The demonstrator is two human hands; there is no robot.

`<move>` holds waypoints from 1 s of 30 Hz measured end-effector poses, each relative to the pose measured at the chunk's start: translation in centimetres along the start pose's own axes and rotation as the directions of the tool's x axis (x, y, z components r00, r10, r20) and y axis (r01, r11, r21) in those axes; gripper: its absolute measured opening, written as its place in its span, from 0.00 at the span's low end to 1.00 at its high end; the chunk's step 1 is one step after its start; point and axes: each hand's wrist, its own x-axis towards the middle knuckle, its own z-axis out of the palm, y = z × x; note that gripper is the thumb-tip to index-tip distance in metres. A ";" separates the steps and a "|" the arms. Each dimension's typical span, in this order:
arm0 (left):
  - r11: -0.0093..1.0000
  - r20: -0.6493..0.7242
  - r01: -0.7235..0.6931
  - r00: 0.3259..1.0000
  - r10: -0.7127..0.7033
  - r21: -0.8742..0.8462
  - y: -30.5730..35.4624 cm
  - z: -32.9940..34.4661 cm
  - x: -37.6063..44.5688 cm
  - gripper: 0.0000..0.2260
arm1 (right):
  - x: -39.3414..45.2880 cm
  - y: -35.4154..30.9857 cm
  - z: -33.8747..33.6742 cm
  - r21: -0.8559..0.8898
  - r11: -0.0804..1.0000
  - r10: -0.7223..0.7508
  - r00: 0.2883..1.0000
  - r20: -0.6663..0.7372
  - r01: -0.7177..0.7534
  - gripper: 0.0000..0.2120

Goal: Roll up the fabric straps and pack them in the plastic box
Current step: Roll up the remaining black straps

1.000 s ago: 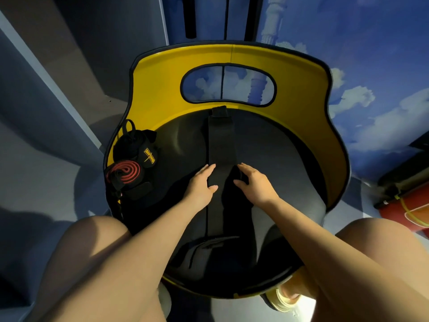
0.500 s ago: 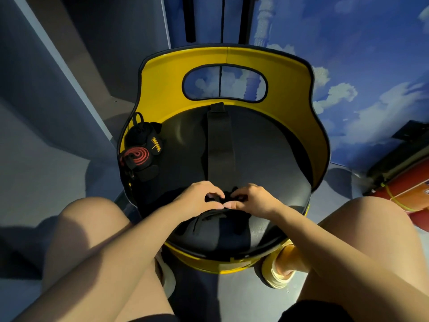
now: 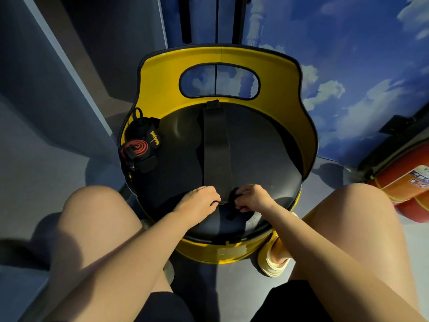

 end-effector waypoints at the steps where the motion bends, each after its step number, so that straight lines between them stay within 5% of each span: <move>1: 1.000 -0.006 0.005 1.000 -0.005 0.006 0.0 0.1 0.0 0.13 | 0.0 0.2 0.1 -0.030 1.000 -0.010 1.000 -0.018 0.010 0.12; 14: 0.998 -0.051 0.016 0.999 -0.019 -0.055 -1.1 0.8 -0.5 0.13 | -0.2 0.7 0.7 -0.194 0.975 -0.127 0.990 -0.062 0.113 0.09; 18: 0.997 -0.013 0.000 1.000 0.001 0.082 -1.2 0.6 -0.7 0.16 | -0.9 0.6 1.0 -0.493 0.769 -0.486 0.873 -0.038 0.407 0.12; 23: 0.985 -0.073 -0.027 0.997 0.040 0.170 -1.4 0.9 -0.7 0.13 | -1.3 1.0 1.4 -0.722 0.464 -0.584 0.790 0.187 0.514 0.16; 26: 0.991 -0.106 -0.068 0.991 0.080 0.120 -2.0 1.4 -0.6 0.13 | -1.2 1.3 1.5 -0.760 0.384 -0.641 0.744 0.189 0.524 0.15; 30: 0.996 -0.119 0.021 0.992 -0.032 -0.090 -2.0 1.0 -0.1 0.13 | -1.2 1.6 1.8 -0.725 0.424 -0.696 0.707 0.123 0.543 0.14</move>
